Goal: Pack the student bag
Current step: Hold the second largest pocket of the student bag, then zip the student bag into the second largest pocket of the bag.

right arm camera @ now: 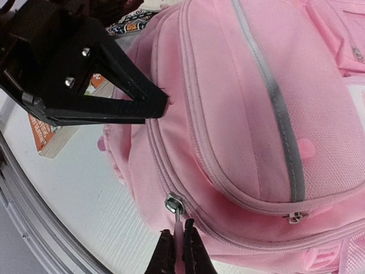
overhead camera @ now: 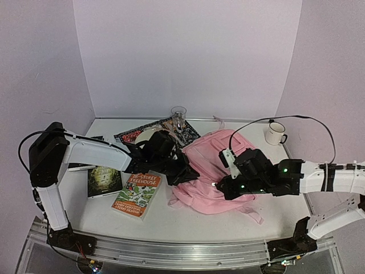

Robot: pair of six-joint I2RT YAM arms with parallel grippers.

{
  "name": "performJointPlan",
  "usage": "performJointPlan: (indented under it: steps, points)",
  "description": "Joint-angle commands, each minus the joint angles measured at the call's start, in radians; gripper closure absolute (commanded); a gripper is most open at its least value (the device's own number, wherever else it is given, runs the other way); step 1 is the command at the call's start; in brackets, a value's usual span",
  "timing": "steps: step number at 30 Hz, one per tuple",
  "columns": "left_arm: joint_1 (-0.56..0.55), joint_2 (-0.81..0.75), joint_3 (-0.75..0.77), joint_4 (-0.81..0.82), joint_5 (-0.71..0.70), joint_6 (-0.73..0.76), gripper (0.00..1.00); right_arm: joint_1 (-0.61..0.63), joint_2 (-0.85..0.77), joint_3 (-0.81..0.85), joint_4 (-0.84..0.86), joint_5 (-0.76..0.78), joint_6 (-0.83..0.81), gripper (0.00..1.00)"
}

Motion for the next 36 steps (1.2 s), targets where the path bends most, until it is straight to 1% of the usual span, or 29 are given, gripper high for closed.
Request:
performJointPlan:
  steps: [1,5,7,11,16,18,21,25,27,29,31,32,34,36]
  points:
    - [0.054,-0.102,-0.052,-0.034,-0.009,0.044,1.0,-0.041,-0.108,-0.008,-0.325,0.268,0.115,1.0]
    - [0.077,-0.13,-0.063,-0.045,0.029,0.076,1.0,-0.153,-0.131,-0.021,-0.394,0.265,0.17,1.0]
    - [0.085,-0.145,-0.066,-0.056,0.044,0.09,1.0,-0.217,-0.137,-0.024,-0.412,0.25,0.178,1.0]
    - [0.093,-0.176,-0.073,-0.09,0.063,0.125,1.0,-0.328,-0.142,-0.022,-0.449,0.27,0.194,1.0]
    - [0.093,-0.196,-0.079,-0.106,0.077,0.174,1.0,-0.437,-0.111,-0.04,-0.437,0.26,0.182,1.0]
    - [0.088,-0.197,-0.074,-0.106,0.083,0.199,1.0,-0.46,-0.085,-0.04,-0.406,0.249,0.165,1.0]
    - [0.066,-0.178,-0.035,-0.106,0.096,0.26,1.0,-0.463,-0.067,-0.016,-0.355,0.227,0.13,1.0]
    - [0.019,-0.126,0.029,-0.106,0.112,0.332,1.0,-0.464,-0.069,0.016,-0.304,0.268,0.053,0.97]
    - [-0.009,-0.102,0.056,-0.106,0.111,0.371,0.95,-0.465,-0.073,0.033,-0.294,0.295,0.011,0.93]
    - [-0.03,-0.096,0.067,-0.106,0.089,0.42,0.83,-0.465,-0.08,0.056,-0.288,0.284,-0.036,0.86]
    - [-0.035,-0.11,0.062,-0.105,0.068,0.458,0.68,-0.465,-0.087,0.084,-0.282,0.22,-0.082,0.75]
    - [-0.034,-0.122,0.06,-0.109,0.043,0.482,0.61,-0.465,-0.091,0.095,-0.282,0.18,-0.093,0.72]
    - [-0.026,-0.149,0.062,-0.132,0.004,0.524,0.54,-0.464,-0.109,0.103,-0.285,0.119,-0.1,0.65]
    - [-0.001,-0.177,0.063,-0.165,-0.032,0.551,0.46,-0.465,-0.134,0.094,-0.289,0.091,-0.095,0.57]
